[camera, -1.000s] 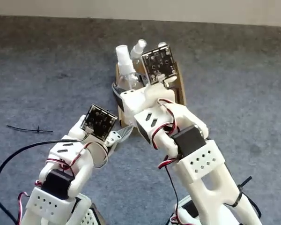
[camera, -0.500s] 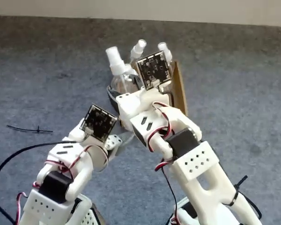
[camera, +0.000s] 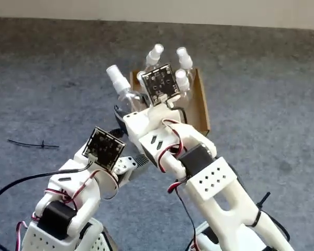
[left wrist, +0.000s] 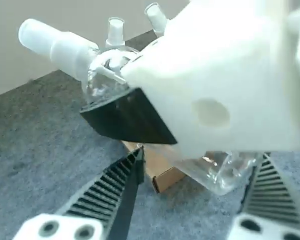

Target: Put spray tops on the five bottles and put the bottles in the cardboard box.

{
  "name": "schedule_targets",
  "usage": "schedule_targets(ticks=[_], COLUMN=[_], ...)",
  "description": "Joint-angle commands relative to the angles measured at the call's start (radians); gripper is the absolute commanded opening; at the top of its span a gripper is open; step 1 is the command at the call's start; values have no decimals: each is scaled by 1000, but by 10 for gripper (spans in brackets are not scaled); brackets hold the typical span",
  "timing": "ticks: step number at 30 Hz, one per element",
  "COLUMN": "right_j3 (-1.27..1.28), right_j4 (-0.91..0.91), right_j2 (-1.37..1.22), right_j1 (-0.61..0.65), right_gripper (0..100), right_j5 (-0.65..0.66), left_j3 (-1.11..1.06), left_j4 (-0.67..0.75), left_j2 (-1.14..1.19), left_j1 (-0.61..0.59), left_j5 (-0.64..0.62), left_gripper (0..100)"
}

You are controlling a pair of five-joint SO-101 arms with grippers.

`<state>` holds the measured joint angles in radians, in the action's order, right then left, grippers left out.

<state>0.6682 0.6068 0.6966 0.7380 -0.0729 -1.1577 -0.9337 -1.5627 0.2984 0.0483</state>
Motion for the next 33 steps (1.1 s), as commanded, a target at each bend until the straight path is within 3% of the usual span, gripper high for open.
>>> schedule_targets(ticks=[1, 7, 15, 18, 27, 33], right_j3=[-31, -77, -76, -70, -73, -68], right_j4=[4, 4, 4, 15, 170, 176], right_j2=[13, 12, 12, 13, 110, 252], right_j1=[-19, -91, -108, -108, -124, -122], right_gripper=[4, 4, 4, 4, 4, 4], right_j5=[-5, -5, -3, 64, 98, 100], left_j3=[-18, -33, -31, -33, -31, 54], left_j4=[15, 9, 8, 8, 5, -115], left_j2=[-27, -27, -27, -27, -27, -27], left_j1=[-170, -272, -272, -274, -275, -269], left_j5=[-20, -20, -20, -20, -20, -20], left_gripper=[298, 298, 298, 298, 298, 298])
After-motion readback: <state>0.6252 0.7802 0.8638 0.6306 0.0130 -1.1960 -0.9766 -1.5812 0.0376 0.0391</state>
